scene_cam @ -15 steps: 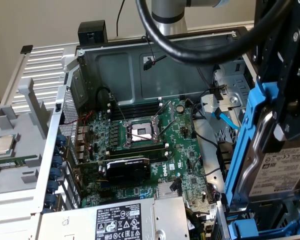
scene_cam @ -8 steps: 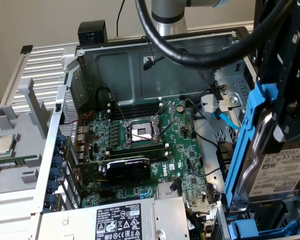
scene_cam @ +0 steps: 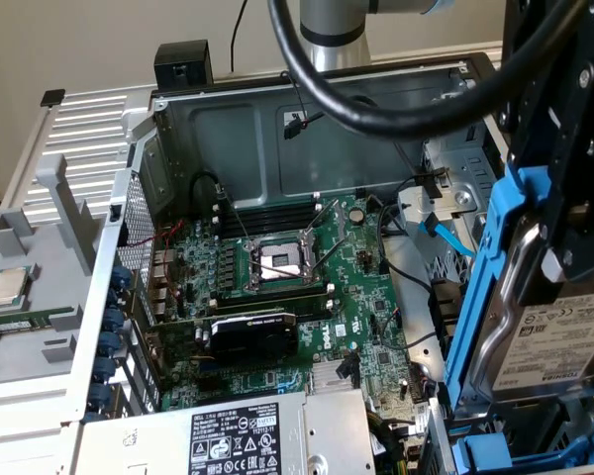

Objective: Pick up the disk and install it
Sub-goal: 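Insert the disk into the insertion slot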

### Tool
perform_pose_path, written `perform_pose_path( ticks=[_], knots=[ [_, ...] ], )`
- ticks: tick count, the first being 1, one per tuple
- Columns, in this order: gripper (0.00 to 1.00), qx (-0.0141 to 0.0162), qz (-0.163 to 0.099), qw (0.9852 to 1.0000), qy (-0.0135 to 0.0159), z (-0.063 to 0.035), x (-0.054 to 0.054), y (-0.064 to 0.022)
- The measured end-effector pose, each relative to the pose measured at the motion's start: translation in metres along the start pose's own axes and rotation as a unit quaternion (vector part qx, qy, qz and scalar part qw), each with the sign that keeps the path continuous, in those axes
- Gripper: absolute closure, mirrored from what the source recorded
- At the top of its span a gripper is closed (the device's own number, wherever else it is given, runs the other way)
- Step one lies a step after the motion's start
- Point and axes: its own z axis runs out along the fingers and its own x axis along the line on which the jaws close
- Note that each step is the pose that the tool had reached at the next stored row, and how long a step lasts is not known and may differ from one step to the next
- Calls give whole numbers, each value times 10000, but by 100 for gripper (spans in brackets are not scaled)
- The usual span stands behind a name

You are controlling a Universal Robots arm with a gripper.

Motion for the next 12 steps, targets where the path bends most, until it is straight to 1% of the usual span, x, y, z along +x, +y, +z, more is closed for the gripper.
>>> perform_pose_path(
  ticks=[12],
  knots=[
    [63, -3, -148, 9999, 6, 18, 1, 4]
  ],
)
